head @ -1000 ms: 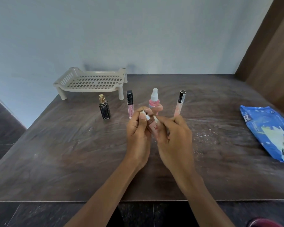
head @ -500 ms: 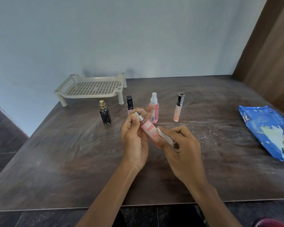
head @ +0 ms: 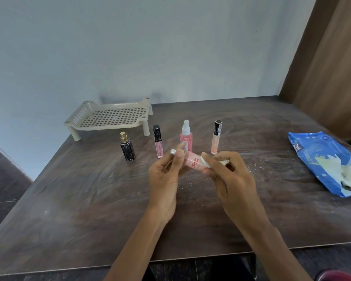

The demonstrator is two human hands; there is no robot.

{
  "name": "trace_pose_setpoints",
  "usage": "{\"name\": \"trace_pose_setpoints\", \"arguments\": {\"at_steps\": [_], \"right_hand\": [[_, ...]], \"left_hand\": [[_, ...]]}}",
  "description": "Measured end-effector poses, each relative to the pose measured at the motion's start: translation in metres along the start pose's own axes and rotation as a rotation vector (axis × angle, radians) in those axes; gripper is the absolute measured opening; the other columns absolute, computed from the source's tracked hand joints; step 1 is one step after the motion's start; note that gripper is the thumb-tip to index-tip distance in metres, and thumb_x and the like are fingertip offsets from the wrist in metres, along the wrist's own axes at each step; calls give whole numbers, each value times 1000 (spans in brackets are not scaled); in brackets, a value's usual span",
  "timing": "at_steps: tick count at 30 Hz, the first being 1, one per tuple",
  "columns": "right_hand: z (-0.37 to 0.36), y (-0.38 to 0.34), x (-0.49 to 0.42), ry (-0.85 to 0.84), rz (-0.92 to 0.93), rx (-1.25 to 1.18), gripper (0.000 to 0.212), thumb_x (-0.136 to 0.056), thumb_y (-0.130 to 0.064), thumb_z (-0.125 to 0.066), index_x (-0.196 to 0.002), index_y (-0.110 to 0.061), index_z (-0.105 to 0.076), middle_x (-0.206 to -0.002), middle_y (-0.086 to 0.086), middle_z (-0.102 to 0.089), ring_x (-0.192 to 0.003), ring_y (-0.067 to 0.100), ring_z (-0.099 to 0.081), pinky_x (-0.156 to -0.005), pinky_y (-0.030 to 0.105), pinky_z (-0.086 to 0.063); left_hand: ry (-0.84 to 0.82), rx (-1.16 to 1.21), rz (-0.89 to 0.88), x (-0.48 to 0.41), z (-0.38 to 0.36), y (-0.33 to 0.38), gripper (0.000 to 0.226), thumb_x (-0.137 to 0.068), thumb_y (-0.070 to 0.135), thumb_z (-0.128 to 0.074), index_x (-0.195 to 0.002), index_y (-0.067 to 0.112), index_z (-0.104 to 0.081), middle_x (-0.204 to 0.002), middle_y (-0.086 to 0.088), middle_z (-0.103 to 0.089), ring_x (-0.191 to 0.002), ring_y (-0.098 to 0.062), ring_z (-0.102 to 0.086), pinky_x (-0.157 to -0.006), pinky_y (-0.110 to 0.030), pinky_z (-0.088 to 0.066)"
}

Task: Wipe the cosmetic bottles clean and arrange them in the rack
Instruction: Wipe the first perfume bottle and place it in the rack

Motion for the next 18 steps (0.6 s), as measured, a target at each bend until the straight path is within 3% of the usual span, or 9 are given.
{"name": "trace_pose_setpoints", "arguments": {"at_steps": [2, 6, 9, 14, 18], "right_hand": [[2, 6, 1, 11, -8, 43, 43, -82, 0, -73, -123, -12, -68, -108, 5, -58, -77, 18, -61, -60, 37, -57], [2, -2, 2, 88, -76, 195, 32, -86, -9, -72, -117, -16, -71, -104, 2, -64, -95, 24, -59, -75, 42, -49], [-12, -25, -3, 78, -81, 189, 29, -90, -11, -67, -119, -16, -70, -105, 0, -62, -98, 20, -52, -76, 37, -45], [-15, -15, 0, 49, -121, 117, 35, -88, 0, -64, -121, -13, -69, -90, -2, -53, -89, 15, -47, -74, 33, -46], [-14, 19, 8, 8, -302, 163, 30, -93, -4, -61, -121, -7, -68, -85, -3, -48, -85, 12, -44, -72, 15, -38]], "left_hand": [[25, 34, 26, 1, 5, -2, 40, -80, 23, -69, -114, 2, -72, -111, -16, -75, -107, -28, -69, -97, -43, -56], [41, 49, -36, 9, 3, -1, 28, -80, 16, -70, -102, 0, -74, -100, -12, -77, -97, -22, -72, -89, -34, -59], [69, 27, -114, 15, 5, 4, 23, -85, 15, -68, -101, 0, -73, -97, -11, -76, -92, -19, -72, -84, -29, -58], [69, -51, -203, 19, 8, 14, 16, -88, 17, -66, -100, 10, -75, -98, -7, -77, -97, -21, -72, -89, -34, -57], [55, -216, -227, 19, 5, 10, 17, -95, 13, -64, -109, 8, -73, -107, -6, -76, -105, -22, -71, -95, -43, -54]]}}
Point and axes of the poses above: each hand's wrist, its own x-axis away from the middle knuckle, its own z-axis out of the back of the hand, y = z × x, the point moved 10 cm from there along -x, towards the middle knuckle
